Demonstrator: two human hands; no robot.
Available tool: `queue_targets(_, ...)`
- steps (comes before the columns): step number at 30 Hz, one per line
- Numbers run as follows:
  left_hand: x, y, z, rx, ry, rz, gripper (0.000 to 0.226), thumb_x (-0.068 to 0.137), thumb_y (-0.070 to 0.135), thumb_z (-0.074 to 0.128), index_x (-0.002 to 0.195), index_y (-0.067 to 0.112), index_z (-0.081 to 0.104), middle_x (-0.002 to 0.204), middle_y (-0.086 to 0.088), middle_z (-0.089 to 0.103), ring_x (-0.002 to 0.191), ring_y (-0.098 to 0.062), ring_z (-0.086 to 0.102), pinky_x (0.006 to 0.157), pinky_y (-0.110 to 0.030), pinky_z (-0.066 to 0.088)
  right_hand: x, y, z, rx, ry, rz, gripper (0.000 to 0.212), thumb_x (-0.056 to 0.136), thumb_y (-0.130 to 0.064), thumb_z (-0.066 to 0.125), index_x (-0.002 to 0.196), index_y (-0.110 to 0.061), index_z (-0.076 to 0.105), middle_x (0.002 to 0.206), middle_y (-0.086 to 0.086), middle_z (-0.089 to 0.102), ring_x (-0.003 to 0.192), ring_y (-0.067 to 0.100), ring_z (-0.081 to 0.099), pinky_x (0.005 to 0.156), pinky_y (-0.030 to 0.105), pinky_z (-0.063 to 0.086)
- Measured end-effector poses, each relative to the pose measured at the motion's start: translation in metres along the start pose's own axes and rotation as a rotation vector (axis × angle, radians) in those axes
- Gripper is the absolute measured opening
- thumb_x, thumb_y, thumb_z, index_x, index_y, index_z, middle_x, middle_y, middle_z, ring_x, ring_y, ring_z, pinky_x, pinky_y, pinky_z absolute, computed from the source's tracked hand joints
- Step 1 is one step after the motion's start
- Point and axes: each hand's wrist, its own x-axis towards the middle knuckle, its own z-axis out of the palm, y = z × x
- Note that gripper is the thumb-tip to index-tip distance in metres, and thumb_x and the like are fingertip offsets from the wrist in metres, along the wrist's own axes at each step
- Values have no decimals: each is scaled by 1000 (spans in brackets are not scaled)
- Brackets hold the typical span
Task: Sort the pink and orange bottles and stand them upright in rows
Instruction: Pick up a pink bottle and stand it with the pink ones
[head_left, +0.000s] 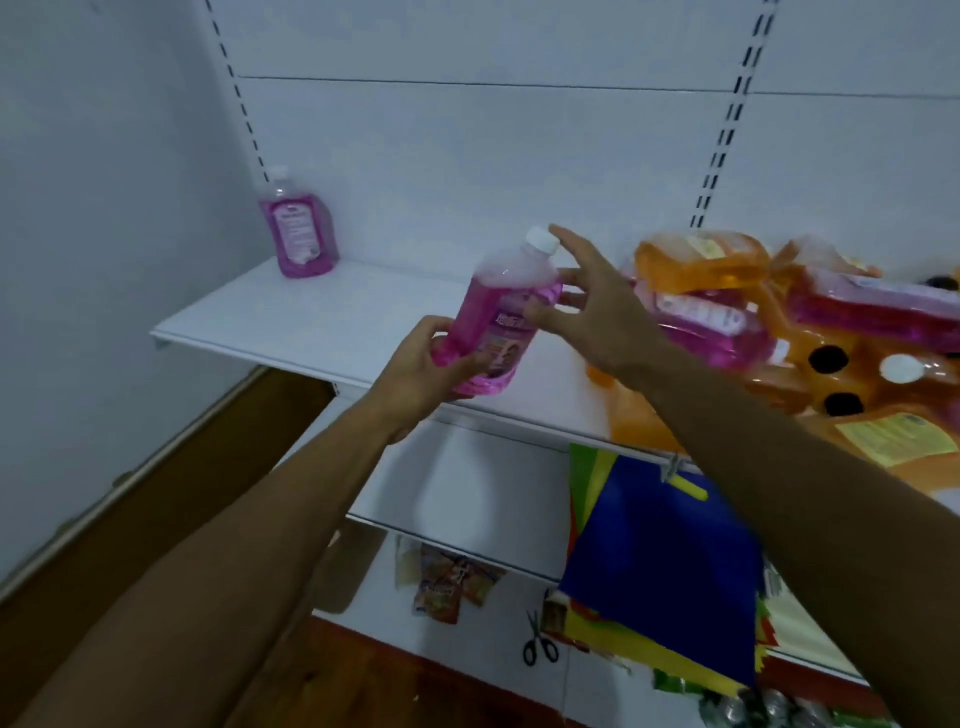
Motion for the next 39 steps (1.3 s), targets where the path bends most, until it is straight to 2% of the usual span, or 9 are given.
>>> queue_targets(3, 3, -9, -44, -18, 10, -43, 48, 81, 20, 73, 121, 9, 49, 106, -12, 68, 90, -24, 72, 75, -35, 59, 34, -2, 46, 17, 3, -32, 76, 78, -35, 78, 143, -24, 39, 122, 0, 56, 102, 15, 61, 88, 41, 56)
queue_targets(9, 44, -26, -131, 245, 188, 11, 51, 77, 24, 78, 122, 17, 55, 100, 11, 63, 86, -7, 65, 68, -18, 55, 110, -6, 133, -41, 13, -55, 53, 80, -32, 77, 125, -14, 55, 113, 0, 61, 93, 18, 64, 78, 35, 58)
queue_targets(13, 78, -39, -187, 426, 240, 2, 56, 78, 34, 77, 127, 19, 57, 115, 7, 65, 99, -13, 62, 84, -24, 49, 162, -12, 184, -81, 15, -95, 57, 80, -31, 77, 128, -13, 54, 121, 3, 61, 93, 14, 60, 70, 10, 46)
queue_targets(15, 90, -44, -207, 461, 272, -14, 56, 80, 36, 75, 130, 20, 54, 122, 4, 63, 102, -14, 59, 93, -29, 48, 183, -16, 207, -99, 6, -124, 58, 79, -30, 77, 129, -13, 54, 122, 3, 61, 95, 13, 58, 69, 5, 42)
queue_targets(17, 103, -51, -225, 453, 322, -19, 57, 81, 36, 74, 131, 21, 51, 123, 5, 61, 100, -11, 56, 91, -27, 46, 202, -18, 230, -107, -6, -141, 59, 79, -30, 78, 130, -12, 53, 123, 3, 60, 97, 11, 56, 72, 5, 40)
queue_targets(24, 150, -68, -267, 386, 447, -77, 56, 78, 33, 79, 122, 18, 50, 113, 5, 63, 95, -14, 62, 74, -16, 50, 259, -13, 278, -125, -3, -187, 62, 75, -29, 81, 129, -11, 55, 121, 7, 60, 101, 17, 59, 91, 32, 52)
queue_targets(28, 169, -75, -284, 357, 473, -51, 56, 76, 23, 81, 123, 13, 54, 116, -4, 67, 99, -21, 65, 91, -40, 55, 282, -8, 291, -109, 26, -175, 56, 76, -29, 80, 125, -12, 57, 118, 6, 62, 101, 19, 61, 92, 38, 52)
queue_targets(34, 177, -81, -287, 483, 485, -52, 57, 82, 34, 75, 130, 17, 51, 122, 2, 65, 103, -16, 64, 84, -23, 50, 290, -2, 292, -133, -52, -182, 56, 83, -25, 72, 134, -13, 51, 127, 7, 60, 108, 22, 61, 97, 41, 49)
queue_targets(39, 168, -84, -281, 650, 448, -136, 71, 81, 48, 73, 136, 14, 44, 131, -4, 60, 113, -26, 61, 85, -29, 46, 272, 3, 271, -225, -106, -114, 65, 88, -30, 69, 143, -8, 41, 142, 10, 49, 126, 24, 49, 107, 37, 39)
